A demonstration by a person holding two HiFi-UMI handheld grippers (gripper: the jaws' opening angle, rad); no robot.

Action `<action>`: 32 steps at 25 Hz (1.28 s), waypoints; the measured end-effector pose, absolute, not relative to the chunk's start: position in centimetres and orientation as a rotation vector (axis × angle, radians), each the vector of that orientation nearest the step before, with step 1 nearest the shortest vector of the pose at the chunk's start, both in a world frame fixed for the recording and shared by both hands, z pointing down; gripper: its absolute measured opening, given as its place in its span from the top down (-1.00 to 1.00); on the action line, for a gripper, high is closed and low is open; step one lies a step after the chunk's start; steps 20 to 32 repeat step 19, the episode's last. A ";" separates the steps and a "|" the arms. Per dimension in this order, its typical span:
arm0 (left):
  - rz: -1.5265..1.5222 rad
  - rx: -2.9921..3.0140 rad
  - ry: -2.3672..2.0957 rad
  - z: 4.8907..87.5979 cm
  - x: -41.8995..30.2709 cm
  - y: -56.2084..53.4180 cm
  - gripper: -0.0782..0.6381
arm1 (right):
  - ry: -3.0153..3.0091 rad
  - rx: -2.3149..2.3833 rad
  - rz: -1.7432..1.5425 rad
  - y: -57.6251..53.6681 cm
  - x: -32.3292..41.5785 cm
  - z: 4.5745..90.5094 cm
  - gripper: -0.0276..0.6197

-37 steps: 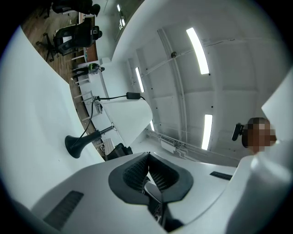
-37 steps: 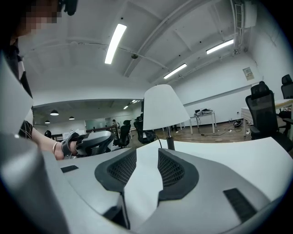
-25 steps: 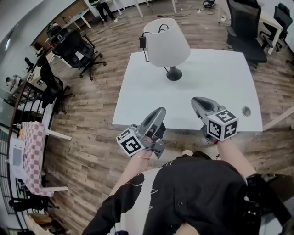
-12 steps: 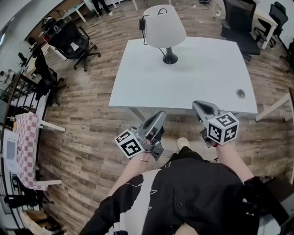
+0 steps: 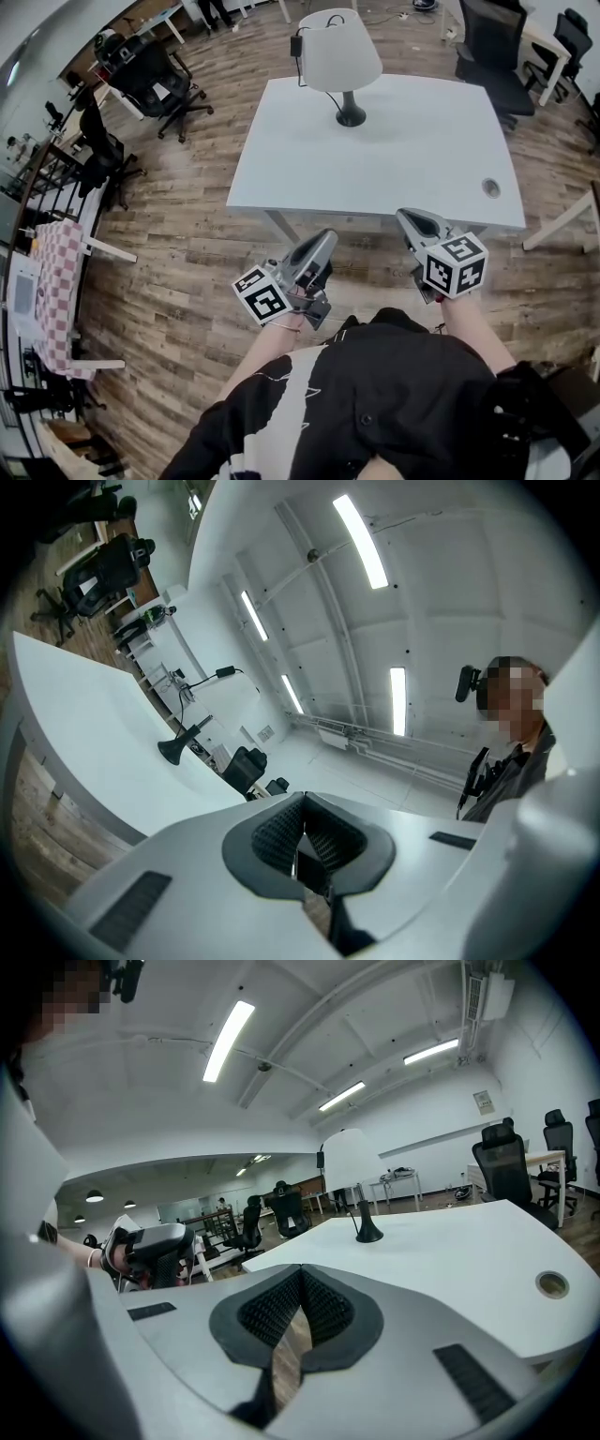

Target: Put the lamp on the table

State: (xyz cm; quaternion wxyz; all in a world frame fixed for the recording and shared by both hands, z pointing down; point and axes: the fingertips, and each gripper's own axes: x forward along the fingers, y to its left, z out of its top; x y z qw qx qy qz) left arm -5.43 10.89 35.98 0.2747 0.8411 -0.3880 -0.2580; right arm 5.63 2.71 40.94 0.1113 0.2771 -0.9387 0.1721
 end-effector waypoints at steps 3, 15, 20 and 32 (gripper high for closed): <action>-0.710 2.259 -1.077 35.4 -5.6 10.6 0.74 | -2.764 0.789 0.487 2.1 5.7 40.3 0.86; -0.757 2.253 -1.121 34.1 -3.4 8.6 0.74 | -2.750 0.711 0.441 0.4 7.7 39.2 0.86; -0.757 2.256 -1.134 34.0 -3.1 8.4 0.74 | -2.753 0.703 0.429 0.2 8.3 39.0 0.86; -0.757 2.256 -1.134 34.0 -3.1 8.4 0.74 | -2.753 0.703 0.429 0.2 8.3 39.0 0.86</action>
